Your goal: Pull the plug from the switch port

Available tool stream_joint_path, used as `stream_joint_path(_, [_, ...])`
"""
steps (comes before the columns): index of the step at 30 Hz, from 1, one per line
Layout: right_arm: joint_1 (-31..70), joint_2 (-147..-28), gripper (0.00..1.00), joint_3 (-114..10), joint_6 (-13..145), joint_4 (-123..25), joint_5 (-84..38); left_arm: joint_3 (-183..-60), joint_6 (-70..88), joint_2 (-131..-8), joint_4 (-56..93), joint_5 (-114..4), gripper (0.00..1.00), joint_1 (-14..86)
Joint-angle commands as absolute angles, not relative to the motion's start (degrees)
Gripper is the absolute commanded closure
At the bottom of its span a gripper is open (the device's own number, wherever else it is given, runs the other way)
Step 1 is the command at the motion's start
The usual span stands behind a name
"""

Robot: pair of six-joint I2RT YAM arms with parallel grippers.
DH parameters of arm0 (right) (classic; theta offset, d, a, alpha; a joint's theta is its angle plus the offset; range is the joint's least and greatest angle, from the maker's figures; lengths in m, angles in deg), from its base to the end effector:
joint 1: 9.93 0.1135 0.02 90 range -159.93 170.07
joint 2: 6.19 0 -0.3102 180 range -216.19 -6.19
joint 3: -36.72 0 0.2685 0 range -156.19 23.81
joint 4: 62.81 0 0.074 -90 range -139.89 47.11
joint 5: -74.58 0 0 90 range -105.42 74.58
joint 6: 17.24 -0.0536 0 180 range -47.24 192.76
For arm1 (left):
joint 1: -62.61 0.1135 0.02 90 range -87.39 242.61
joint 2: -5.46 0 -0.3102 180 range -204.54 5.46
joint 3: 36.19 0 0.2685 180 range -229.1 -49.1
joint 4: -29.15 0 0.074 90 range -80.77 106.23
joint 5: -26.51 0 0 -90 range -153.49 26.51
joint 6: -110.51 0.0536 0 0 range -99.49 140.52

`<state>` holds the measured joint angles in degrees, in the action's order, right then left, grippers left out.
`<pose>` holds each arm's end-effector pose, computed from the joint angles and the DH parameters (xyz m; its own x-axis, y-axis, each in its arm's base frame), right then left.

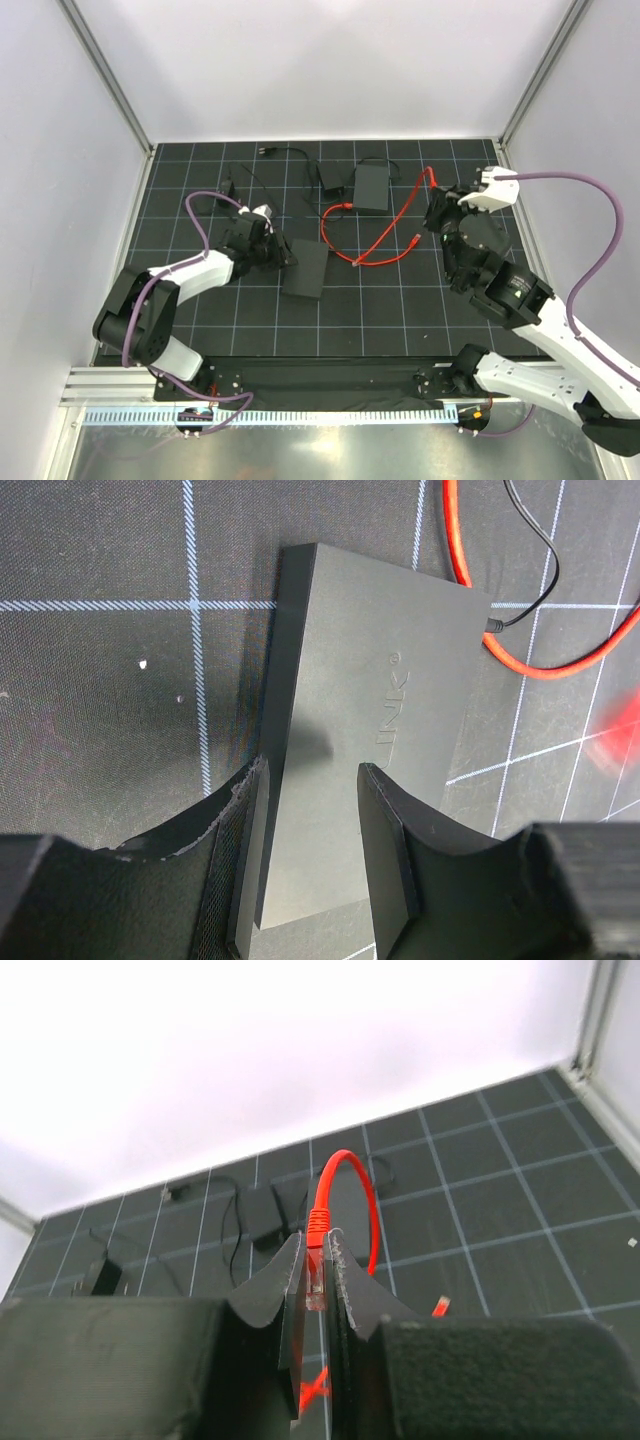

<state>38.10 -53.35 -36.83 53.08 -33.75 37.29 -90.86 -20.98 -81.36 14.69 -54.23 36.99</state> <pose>0.1360 0.0874 0.4553 -0.0021 0.3028 -0.9530 0.0868 0.9495 0.3015 0.2824 -0.1450 0.1881 -0.8396 -0.3225 -0.4371 -0.0398 0.8390 -0.5427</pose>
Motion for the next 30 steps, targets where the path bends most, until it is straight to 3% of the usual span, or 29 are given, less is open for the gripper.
stream_joint_path(1, [37.45,-55.41,0.99,-41.05,58.69,-40.3,43.02,-92.34,-19.83,-81.72,15.18,-53.47,0.55,36.95])
stream_joint_path(6, [27.36,-61.46,0.99,-46.76,54.5,-35.66,40.05,-93.05,-19.56,-82.51,14.48,-52.85,0.55,36.95])
stream_joint_path(19, [-9.2,-71.23,0.99,-49.93,38.76,-35.47,10.61,-92.78,-19.56,-82.34,14.74,-52.77,0.55,36.95])
stream_joint_path(23, [-17.38,-70.98,0.99,-42.49,31.39,-41.88,6.12,-92.78,-19.48,-82.25,14.83,-52.68,0.55,36.95])
stream_joint_path(30, [-20.21,-65.01,0.99,-26.13,26.97,-45.58,10.41,-92.52,-19.47,-82.08,15.09,-52.59,0.55,36.95])
